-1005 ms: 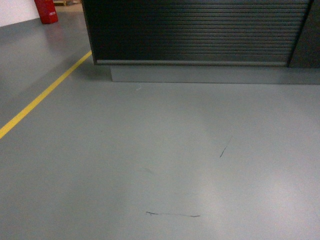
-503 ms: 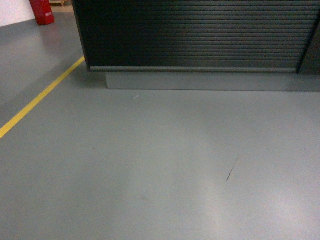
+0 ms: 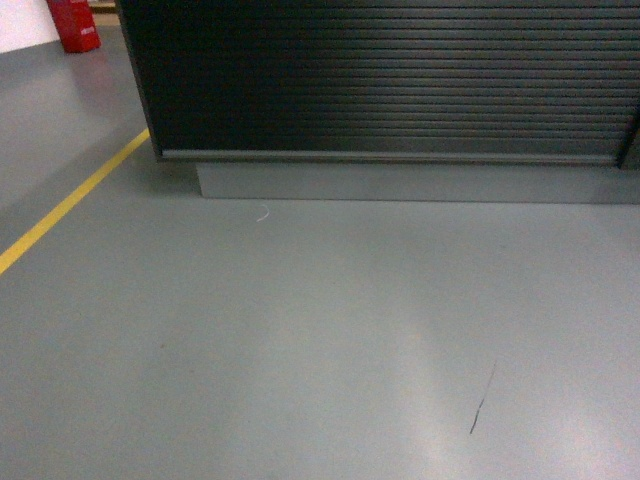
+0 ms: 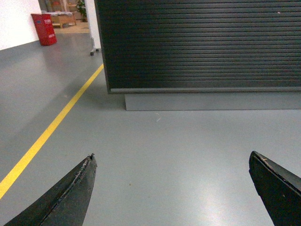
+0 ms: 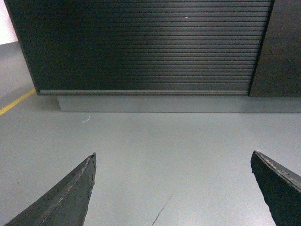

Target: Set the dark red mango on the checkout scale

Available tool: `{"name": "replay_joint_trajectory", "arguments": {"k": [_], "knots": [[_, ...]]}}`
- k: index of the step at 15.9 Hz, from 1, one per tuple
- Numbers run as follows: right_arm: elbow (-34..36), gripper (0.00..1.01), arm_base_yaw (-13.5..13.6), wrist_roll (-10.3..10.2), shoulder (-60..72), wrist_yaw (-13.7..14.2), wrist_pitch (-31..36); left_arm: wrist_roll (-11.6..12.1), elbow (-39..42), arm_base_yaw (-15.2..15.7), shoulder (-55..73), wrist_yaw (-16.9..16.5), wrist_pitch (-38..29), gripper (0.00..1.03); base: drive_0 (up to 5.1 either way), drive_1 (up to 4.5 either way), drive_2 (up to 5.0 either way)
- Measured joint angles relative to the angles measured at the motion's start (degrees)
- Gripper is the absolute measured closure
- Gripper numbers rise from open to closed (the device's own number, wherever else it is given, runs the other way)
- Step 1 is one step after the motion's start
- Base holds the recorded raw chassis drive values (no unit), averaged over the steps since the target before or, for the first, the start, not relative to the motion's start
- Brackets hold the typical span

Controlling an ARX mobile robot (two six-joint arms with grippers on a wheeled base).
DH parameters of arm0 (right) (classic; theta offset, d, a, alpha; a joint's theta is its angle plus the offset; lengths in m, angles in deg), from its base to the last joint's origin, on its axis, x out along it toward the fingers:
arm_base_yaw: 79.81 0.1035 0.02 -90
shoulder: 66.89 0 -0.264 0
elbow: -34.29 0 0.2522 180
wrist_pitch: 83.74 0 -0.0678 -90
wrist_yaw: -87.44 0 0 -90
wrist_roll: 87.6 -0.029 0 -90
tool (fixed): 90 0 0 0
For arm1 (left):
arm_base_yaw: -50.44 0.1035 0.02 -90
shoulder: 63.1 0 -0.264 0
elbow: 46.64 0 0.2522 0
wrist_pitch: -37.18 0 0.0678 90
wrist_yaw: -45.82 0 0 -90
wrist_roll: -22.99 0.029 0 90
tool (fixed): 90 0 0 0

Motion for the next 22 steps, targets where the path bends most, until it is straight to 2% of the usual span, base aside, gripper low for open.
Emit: {"name": "replay_joint_trajectory", "arguments": {"k": [22], "knots": [[0.0,0.03,0.0,0.0,0.0,0.0,-0.11,0.0,0.0,0.0,0.02,-0.02,0.24,0.05,0.0,4.34,-4.3]]}}
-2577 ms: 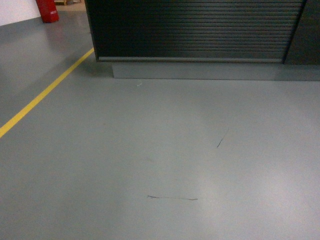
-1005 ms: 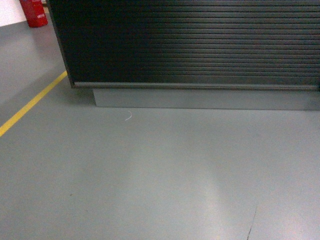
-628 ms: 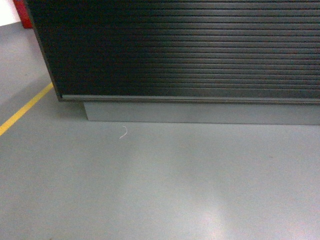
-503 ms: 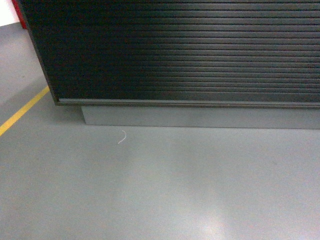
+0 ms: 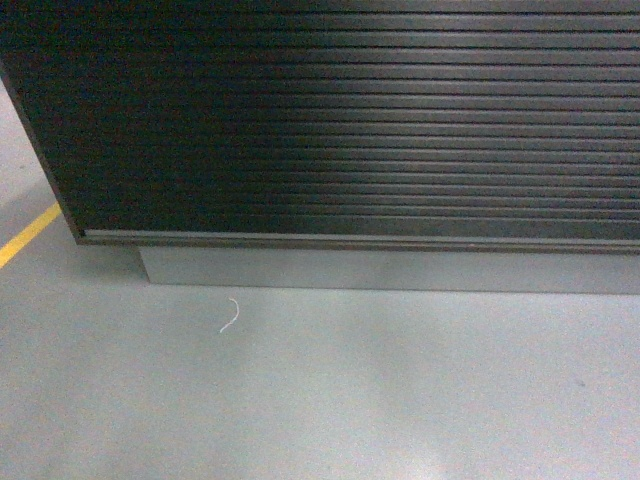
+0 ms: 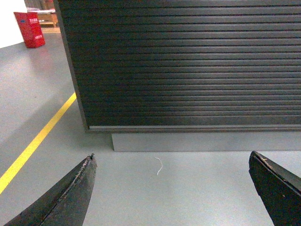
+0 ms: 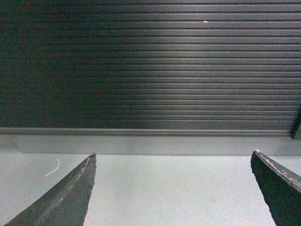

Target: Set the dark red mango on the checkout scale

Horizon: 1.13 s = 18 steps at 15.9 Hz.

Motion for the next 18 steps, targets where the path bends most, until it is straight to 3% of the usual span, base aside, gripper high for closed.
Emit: {"name": "replay_joint_trajectory", "arguments": {"k": [18], "knots": [[0.0,0.03,0.0,0.02,0.0,0.0,0.15,0.0,0.0,0.0,0.0,0.02,-0.02,0.05,0.0,4.12,-4.1]]}}
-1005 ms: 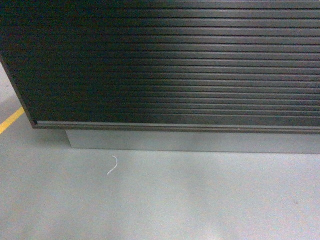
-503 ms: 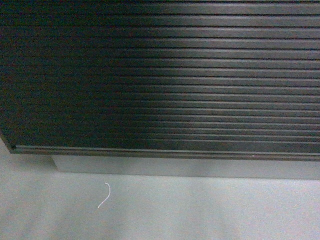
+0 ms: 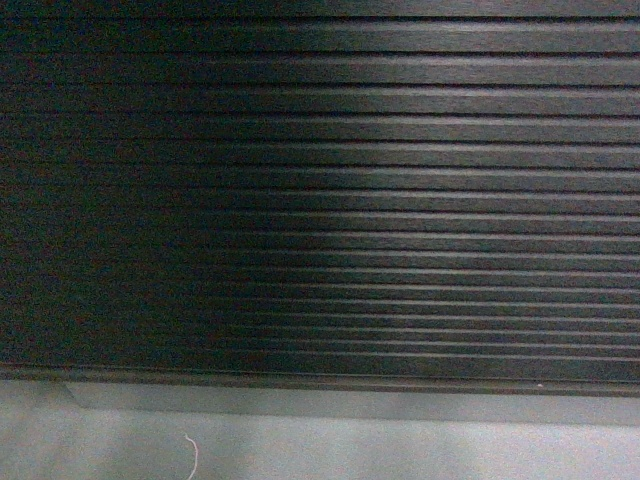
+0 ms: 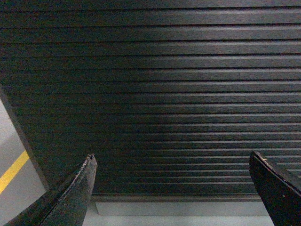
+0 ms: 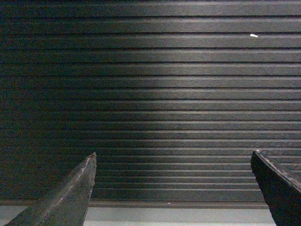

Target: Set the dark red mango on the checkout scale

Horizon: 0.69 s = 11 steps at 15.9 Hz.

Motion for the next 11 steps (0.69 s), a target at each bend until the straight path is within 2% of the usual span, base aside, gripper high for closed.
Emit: {"name": "replay_joint_trajectory", "arguments": {"k": [11], "knots": [[0.0,0.03,0.0,0.0,0.0,0.0,-0.11,0.0,0.0,0.0,0.0,-0.02,-0.11,0.05,0.0,3.03,-3.1]]}}
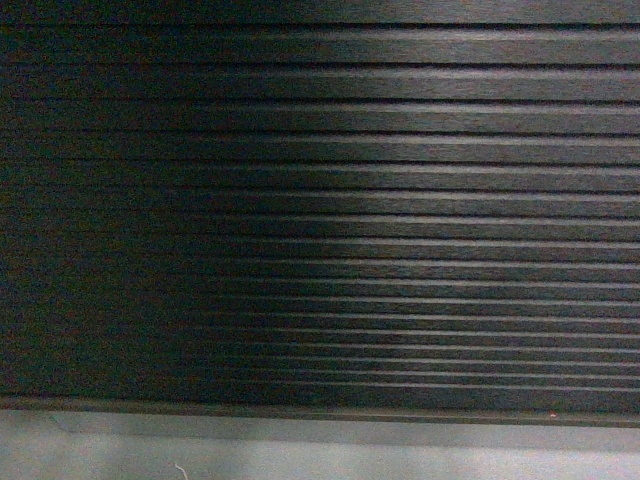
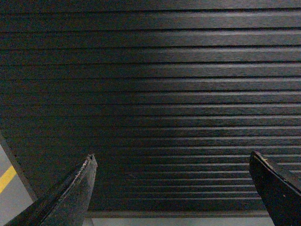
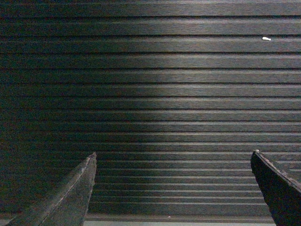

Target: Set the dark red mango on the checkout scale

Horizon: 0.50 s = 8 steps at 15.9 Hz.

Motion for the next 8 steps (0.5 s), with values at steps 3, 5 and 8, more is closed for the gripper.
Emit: {"name": "replay_joint_trajectory", "arguments": {"k": [3,5,8], "knots": [[0.0,0.03,0.0,-0.02,0.0,0.0,0.0,0.0,0.0,0.0,0.0,0.0,0.02,0.05,0.0,3.03,-3.1],[0.0,0.03,0.0,-0.02,0.0,0.0,0.0,0.0,0.0,0.0,0.0,0.0,0.02,0.05,0.0,3.03,-3.1],[0.0,0.03,0.0,0.0,0.0,0.0,0.0,0.0,0.0,0.0,0.0,0.0,0.02,0.05,0.0,1.01,-1.0]]}}
